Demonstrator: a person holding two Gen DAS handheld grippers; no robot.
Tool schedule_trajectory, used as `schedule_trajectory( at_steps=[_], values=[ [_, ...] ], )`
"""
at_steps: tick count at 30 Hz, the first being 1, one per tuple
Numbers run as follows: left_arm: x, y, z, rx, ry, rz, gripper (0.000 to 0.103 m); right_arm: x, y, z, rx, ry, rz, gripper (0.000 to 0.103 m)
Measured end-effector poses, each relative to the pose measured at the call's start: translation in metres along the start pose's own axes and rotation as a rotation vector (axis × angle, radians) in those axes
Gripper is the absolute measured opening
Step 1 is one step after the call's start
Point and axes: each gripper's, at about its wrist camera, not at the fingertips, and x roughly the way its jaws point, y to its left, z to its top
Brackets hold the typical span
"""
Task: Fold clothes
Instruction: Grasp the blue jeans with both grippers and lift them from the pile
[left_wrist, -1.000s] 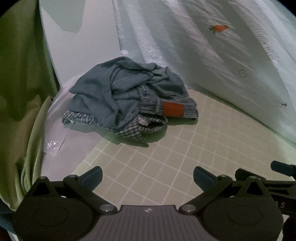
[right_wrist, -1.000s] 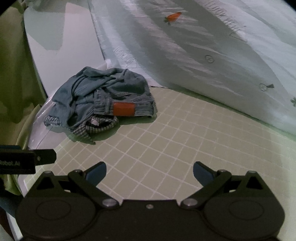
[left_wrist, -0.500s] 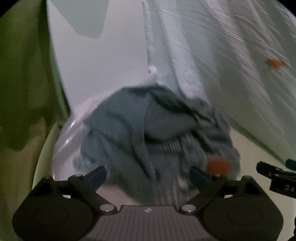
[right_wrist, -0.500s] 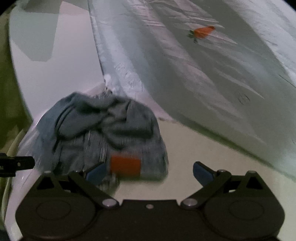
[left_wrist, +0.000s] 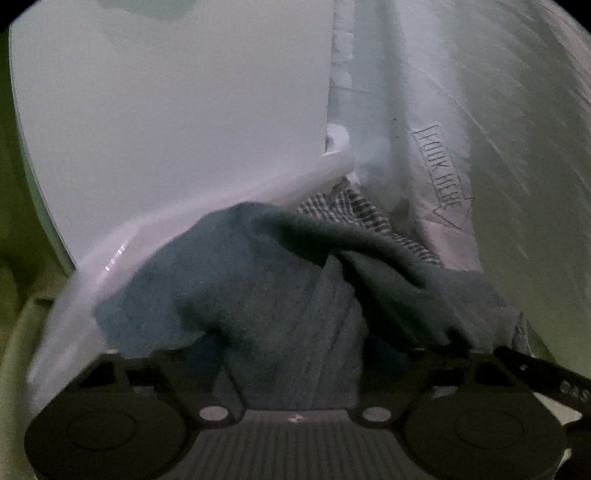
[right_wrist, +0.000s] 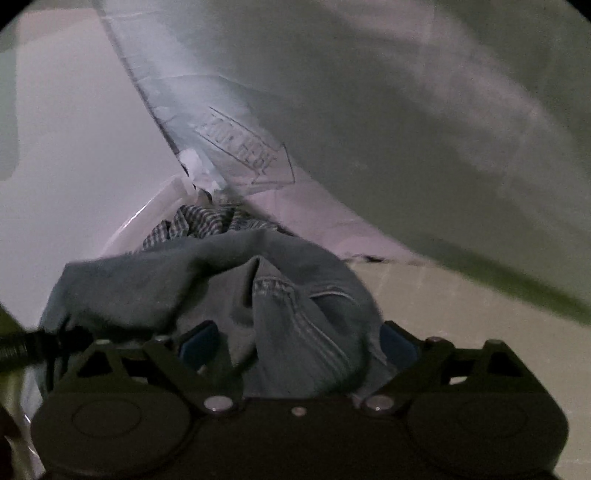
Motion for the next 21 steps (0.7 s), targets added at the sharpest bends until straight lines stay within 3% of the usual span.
schedule_trajectory(
  at_steps=[1, 3, 4, 5, 7, 8, 11, 16, 21],
  values=[
    [0.005, 0.001, 0.001, -0.012, 0.002, -0.006, 0.071, 0.009, -0.003, 0.001, 0.030, 0.027, 0.007, 0.095],
    [0.006, 0.003, 0.002, -0.025, -0.009, -0.010, 0.046, 0.018, -0.011, 0.000, 0.099, 0.052, 0.061, 0.090],
    [0.003, 0.004, 0.002, -0.029, -0.019, -0.009, 0.039, 0.021, -0.015, -0.001, 0.134, 0.062, 0.092, 0.075],
    [0.001, 0.005, 0.002, -0.033, -0.028, -0.008, 0.027, 0.021, -0.018, -0.003, 0.148, 0.060, 0.110, 0.067],
    [-0.007, 0.007, 0.003, -0.042, -0.046, -0.019, 0.020, 0.011, -0.022, -0.006, 0.142, 0.028, 0.131, 0.027],
    [-0.013, 0.006, 0.004, -0.042, -0.060, -0.022, 0.018, 0.003, -0.024, -0.009, 0.125, -0.002, 0.138, 0.015],
    [-0.043, -0.001, 0.004, -0.011, -0.132, -0.016, 0.014, -0.029, -0.026, -0.014, 0.118, -0.088, 0.164, 0.009],
    [-0.115, -0.025, 0.003, 0.063, -0.291, -0.030, 0.010, -0.110, -0.029, -0.021, 0.098, -0.264, 0.150, 0.008],
    [-0.190, -0.048, -0.005, 0.061, -0.385, -0.156, 0.010, -0.208, -0.060, -0.044, 0.158, -0.432, 0.121, 0.008]
  ],
)
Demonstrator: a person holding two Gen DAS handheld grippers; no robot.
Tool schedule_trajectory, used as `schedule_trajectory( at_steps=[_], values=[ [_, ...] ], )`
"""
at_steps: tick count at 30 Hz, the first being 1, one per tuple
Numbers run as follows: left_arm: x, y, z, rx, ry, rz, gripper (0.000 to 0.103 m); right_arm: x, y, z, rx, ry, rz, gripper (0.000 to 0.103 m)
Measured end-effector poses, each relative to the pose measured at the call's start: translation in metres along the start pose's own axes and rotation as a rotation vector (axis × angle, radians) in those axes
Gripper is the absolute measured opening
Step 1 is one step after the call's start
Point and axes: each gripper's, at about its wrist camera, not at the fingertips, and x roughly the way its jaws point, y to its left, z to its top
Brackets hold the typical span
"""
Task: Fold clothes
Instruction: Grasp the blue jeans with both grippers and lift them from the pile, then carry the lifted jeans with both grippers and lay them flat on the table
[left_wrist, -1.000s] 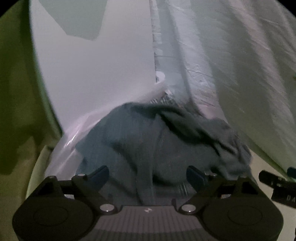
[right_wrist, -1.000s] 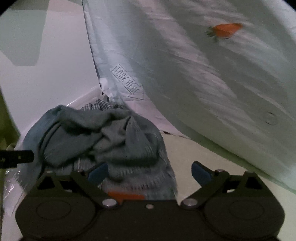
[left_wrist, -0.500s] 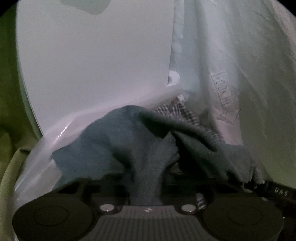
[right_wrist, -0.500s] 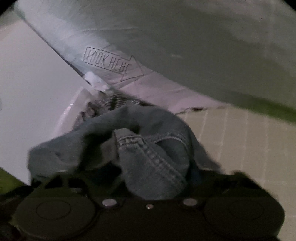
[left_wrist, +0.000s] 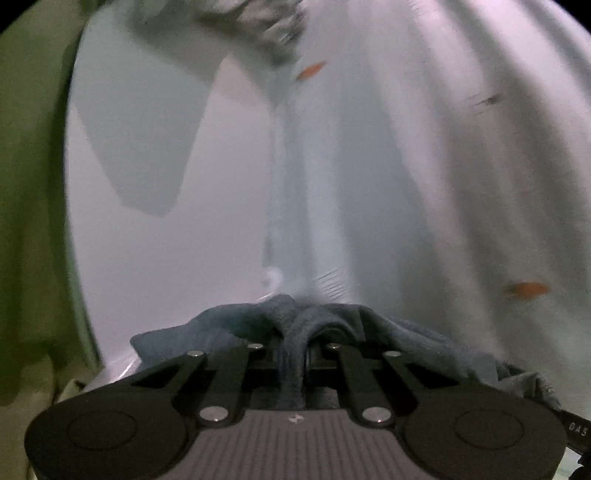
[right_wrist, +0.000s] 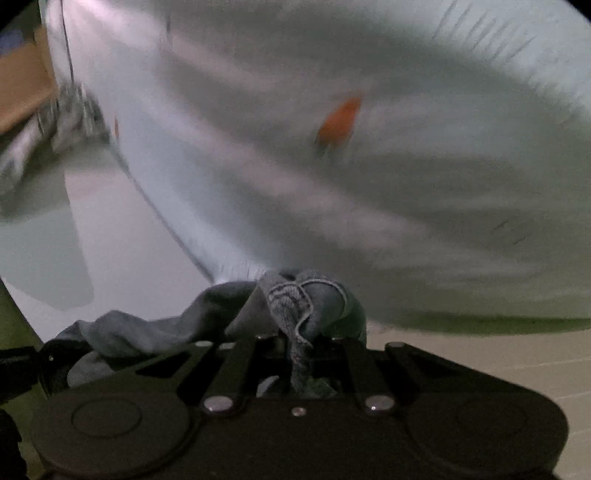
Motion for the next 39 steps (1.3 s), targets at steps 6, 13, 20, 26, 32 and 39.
schedule_trajectory(
  at_steps=[6, 13, 20, 26, 32, 39],
  values=[
    [-0.078, -0.079, 0.010, 0.033, -0.120, -0.164, 0.009, -0.129, -0.037, 0.028, -0.022, -0.194, -0.089, 0.008],
    [-0.147, -0.186, -0.018, 0.044, -0.134, -0.344, 0.009, -0.271, -0.108, 0.055, -0.004, -0.361, -0.220, 0.008],
    [-0.187, -0.271, -0.096, 0.084, 0.018, -0.445, 0.010, -0.378, -0.191, 0.057, -0.025, -0.361, -0.375, 0.009],
    [-0.158, -0.287, -0.231, 0.244, 0.427, -0.344, 0.020, -0.370, -0.282, -0.021, 0.058, 0.069, -0.597, 0.022],
    [-0.150, -0.240, -0.298, 0.164, 0.662, -0.268, 0.028, -0.396, -0.305, -0.063, 0.175, 0.115, -0.610, 0.055],
    [-0.143, -0.231, -0.275, 0.151, 0.549, -0.236, 0.055, -0.432, -0.316, -0.066, 0.302, -0.038, -0.616, 0.069]
  ],
)
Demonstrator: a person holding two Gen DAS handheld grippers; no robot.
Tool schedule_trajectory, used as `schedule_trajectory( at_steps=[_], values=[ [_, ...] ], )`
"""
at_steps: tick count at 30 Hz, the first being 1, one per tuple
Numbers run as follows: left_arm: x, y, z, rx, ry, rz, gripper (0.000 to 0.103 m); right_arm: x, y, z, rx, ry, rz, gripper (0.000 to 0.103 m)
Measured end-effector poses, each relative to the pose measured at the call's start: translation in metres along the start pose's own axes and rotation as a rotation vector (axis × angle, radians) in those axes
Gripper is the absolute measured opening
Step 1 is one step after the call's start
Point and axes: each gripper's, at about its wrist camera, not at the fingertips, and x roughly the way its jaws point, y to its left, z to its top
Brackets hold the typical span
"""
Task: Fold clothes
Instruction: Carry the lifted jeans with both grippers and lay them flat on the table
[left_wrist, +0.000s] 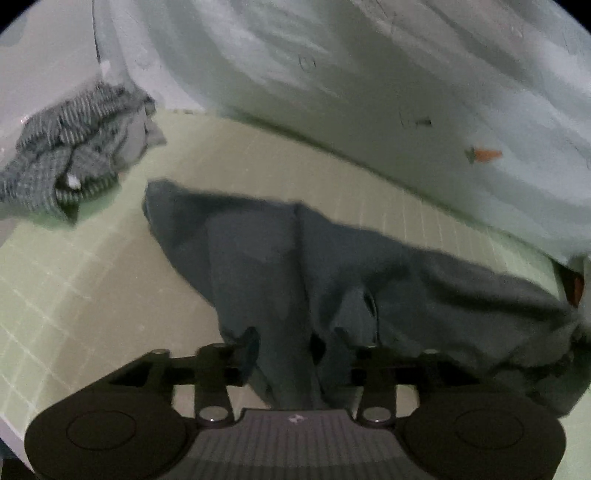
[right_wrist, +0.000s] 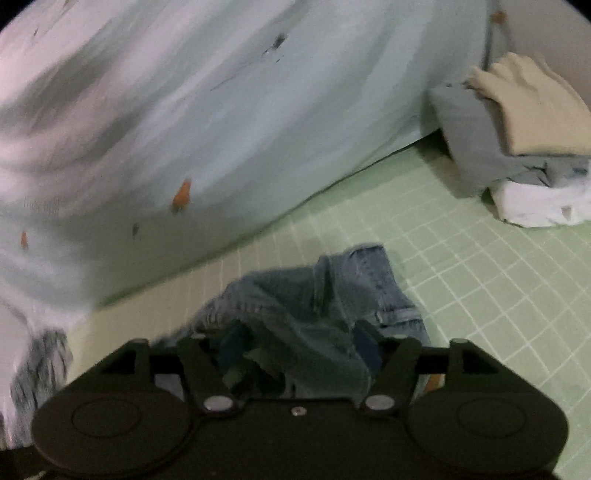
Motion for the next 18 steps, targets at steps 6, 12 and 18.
schedule_trajectory(
  at_steps=[6, 12, 18],
  values=[
    [0.014, 0.016, 0.024, -0.033, -0.025, 0.059, 0.059, 0.002, -0.009, 0.014, 0.063, -0.100, -0.020, 0.077],
    [0.050, 0.032, 0.044, -0.069, 0.038, 0.115, 0.063, 0.050, -0.005, 0.032, -0.027, -0.056, -0.118, 0.080],
    [0.083, 0.037, 0.061, -0.112, 0.100, 0.140, 0.063, 0.104, -0.007, 0.037, -0.033, 0.069, -0.199, 0.080]
  ],
)
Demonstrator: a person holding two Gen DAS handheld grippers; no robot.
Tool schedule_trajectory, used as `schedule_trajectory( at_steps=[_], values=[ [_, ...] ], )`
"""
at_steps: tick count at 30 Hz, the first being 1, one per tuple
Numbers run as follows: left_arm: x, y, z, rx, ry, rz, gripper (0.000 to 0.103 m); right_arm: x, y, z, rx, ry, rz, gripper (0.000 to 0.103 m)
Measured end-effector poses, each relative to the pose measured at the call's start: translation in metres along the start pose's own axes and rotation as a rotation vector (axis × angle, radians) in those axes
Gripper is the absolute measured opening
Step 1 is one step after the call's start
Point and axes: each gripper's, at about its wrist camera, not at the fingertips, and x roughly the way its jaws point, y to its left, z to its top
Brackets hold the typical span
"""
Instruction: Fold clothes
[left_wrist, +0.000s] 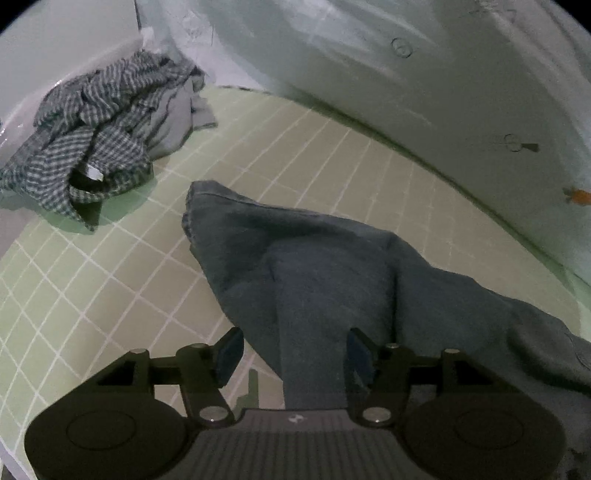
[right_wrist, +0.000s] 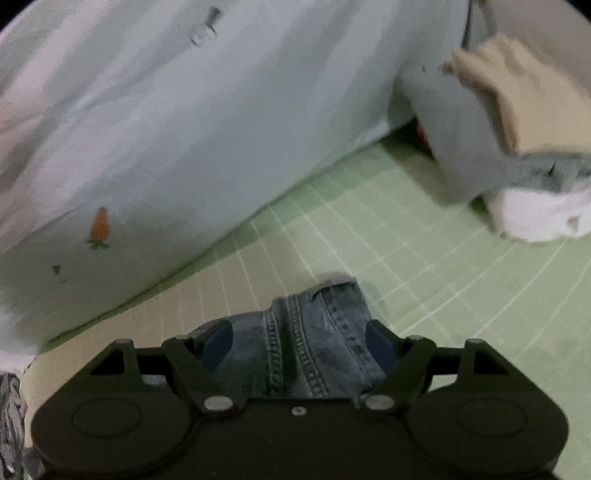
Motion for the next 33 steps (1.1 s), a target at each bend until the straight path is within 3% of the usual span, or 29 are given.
schedule_trajectory(
  at_steps=[10, 16, 19, 21, 23, 29, 33],
  values=[
    [0.031, -0.017, 0.020, 0.080, 0.026, 0.031, 0.063, 0.053, 0.011, -0.005, -0.033, 0.173, -0.071, 0.083],
    [0.036, -0.023, 0.025, 0.106, 0.014, 0.043, 0.061, 0.065, 0.019, -0.010, -0.072, 0.201, -0.112, 0.089],
    [0.036, -0.028, 0.026, 0.124, 0.004, 0.041, 0.046, 0.067, 0.017, -0.011, -0.062, 0.208, -0.114, 0.090],
    [0.037, -0.030, 0.026, 0.135, 0.005, 0.042, 0.031, 0.067, 0.016, -0.013, -0.059, 0.210, -0.113, 0.091],
    [0.038, -0.031, 0.026, 0.142, 0.015, 0.047, 0.023, 0.067, 0.016, -0.013, -0.055, 0.210, -0.114, 0.091],
    [0.036, -0.030, 0.024, 0.152, 0.023, 0.028, 0.019, 0.064, 0.015, -0.015, -0.050, 0.202, -0.111, 0.091],
    [0.037, -0.027, 0.021, 0.124, 0.028, 0.003, 0.004, 0.062, 0.014, -0.017, -0.044, 0.196, -0.107, 0.091]
  ],
)
